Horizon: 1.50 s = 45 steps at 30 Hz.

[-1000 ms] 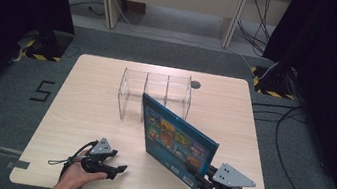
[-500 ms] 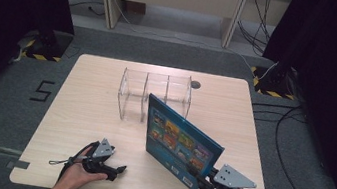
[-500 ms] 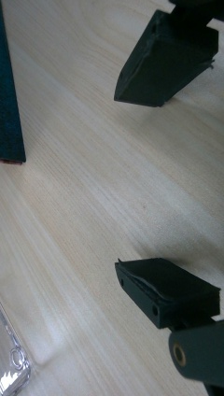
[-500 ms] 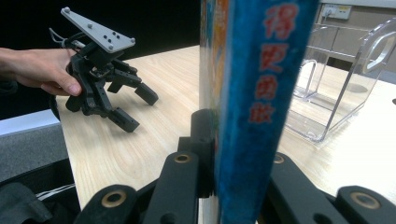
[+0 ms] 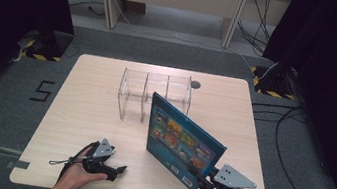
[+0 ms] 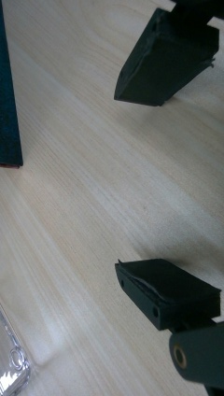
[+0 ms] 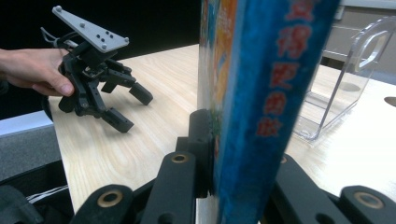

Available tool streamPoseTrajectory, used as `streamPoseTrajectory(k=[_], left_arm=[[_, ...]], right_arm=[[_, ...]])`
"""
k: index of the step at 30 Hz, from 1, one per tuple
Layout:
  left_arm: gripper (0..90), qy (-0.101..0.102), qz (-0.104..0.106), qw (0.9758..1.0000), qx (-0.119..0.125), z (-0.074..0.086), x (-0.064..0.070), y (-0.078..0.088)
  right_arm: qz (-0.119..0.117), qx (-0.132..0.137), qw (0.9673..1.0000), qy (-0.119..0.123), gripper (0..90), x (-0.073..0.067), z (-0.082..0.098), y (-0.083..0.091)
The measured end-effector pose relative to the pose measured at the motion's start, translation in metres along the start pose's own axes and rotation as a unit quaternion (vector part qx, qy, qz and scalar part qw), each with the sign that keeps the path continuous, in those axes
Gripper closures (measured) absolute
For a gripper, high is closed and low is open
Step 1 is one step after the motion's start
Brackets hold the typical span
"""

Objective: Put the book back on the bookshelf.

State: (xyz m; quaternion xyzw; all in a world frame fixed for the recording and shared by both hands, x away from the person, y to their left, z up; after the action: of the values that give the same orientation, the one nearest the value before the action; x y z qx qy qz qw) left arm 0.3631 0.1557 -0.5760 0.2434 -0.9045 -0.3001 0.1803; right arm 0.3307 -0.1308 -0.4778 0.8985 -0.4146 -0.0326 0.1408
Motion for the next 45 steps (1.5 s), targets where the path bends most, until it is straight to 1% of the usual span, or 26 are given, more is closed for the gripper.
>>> streamPoseTrajectory(k=[3,7,10,16,17,18,20,24,26,27,34,35,38,40,41,42,43,44,45], left_arm=[[13.7,0.0,0.0,1.0,0.0,0.0,0.0,0.0],[13.7,0.0,0.0,1.0,0.0,0.0,0.0,0.0],[13.7,-0.001,0.0,1.0,-0.001,0.0,0.0,0.0],[13.6,-0.001,0.0,1.0,-0.001,0.0,0.001,0.0],[13.6,-0.001,0.0,1.0,-0.001,0.0,0.001,0.0],[13.6,-0.001,0.0,1.0,-0.001,0.0,0.001,0.0],[13.6,-0.001,0.002,1.0,-0.001,0.0,0.001,0.0],[13.4,-0.002,0.003,1.0,-0.002,0.0,0.002,0.0],[13.4,-0.002,0.003,1.0,-0.002,0.0,0.002,0.0],[13.3,-0.002,0.003,1.0,-0.002,0.0,0.002,0.0],[13.2,-0.002,0.004,1.0,-0.003,0.0,0.002,-0.001],[13.2,-0.003,0.004,1.0,-0.003,0.0,0.002,-0.001],[13.2,-0.005,0.004,1.0,-0.003,0.0,0.003,-0.001],[13.2,-0.005,0.004,1.0,-0.003,0.0,0.003,-0.001],[13.2,-0.005,0.004,1.0,-0.003,0.0,0.003,-0.001],[13.2,-0.005,0.004,1.0,-0.003,0.0,0.003,-0.001],[13.2,-0.004,0.005,1.0,-0.002,0.0,0.003,-0.001],[13.2,-0.004,0.005,1.0,-0.002,0.0,0.003,-0.001],[13.2,-0.004,0.005,1.0,-0.002,0.0,0.003,-0.001]], right_arm=[[0.004,0.002,1.0,0.005,80.2,0.001,-0.001,0.0],[0.01,0.002,0.9999,0.005,79.5,0.003,-0.001,0.0],[0.019,-0.001,0.9997,0.015,79.3,0.003,-0.001,0.0],[0.012,0.0,0.9998,0.017,80.9,0.0,-0.002,0.0],[0.007,0.002,1.0,0.0,82.6,-0.001,-0.002,0.0],[0.003,0.005,1.0,-0.004,82.8,-0.002,-0.002,-0.001],[0.0,0.006,1.0,0.002,82.8,-0.004,-0.003,-0.001],[0.001,0.008,0.9999,-0.014,83.0,-0.004,-0.002,-0.002],[0.001,0.008,0.9999,-0.015,82.9,-0.003,-0.002,-0.002],[0.0,0.011,0.9999,-0.012,82.9,-0.003,-0.002,-0.002],[0.0,0.012,0.9999,0.002,82.2,-0.005,-0.002,-0.002],[0.003,0.014,0.9999,0.009,81.3,-0.005,-0.003,-0.002],[0.009,0.025,0.9996,0.008,79.6,-0.005,-0.006,-0.003],[0.01,0.034,0.9993,0.013,78.9,-0.005,-0.01,-0.005],[0.01,0.034,0.9993,0.013,78.9,-0.005,-0.01,-0.005],[0.011,0.038,0.9991,0.013,77.8,-0.006,-0.013,-0.009],[0.011,0.038,0.9991,0.013,77.8,-0.006,-0.013,-0.009],[0.008,0.045,0.9988,0.02,79.5,-0.007,-0.015,-0.014],[0.008,0.045,0.9988,0.018,80.2,-0.008,-0.015,-0.015]])
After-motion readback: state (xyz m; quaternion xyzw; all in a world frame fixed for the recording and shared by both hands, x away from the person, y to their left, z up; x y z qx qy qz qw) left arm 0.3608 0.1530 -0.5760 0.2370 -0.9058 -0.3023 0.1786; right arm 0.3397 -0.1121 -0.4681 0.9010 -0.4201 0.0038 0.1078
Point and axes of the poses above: each handheld gripper's, and its own axes: y roughly backward along the jaws, z roughly out of its underside, x roughly to its right, the point moved 8 cm from there along -y, roughly forward along the jaws, and after that the axes turned 14 degrees about z, right-handed, at the moved point
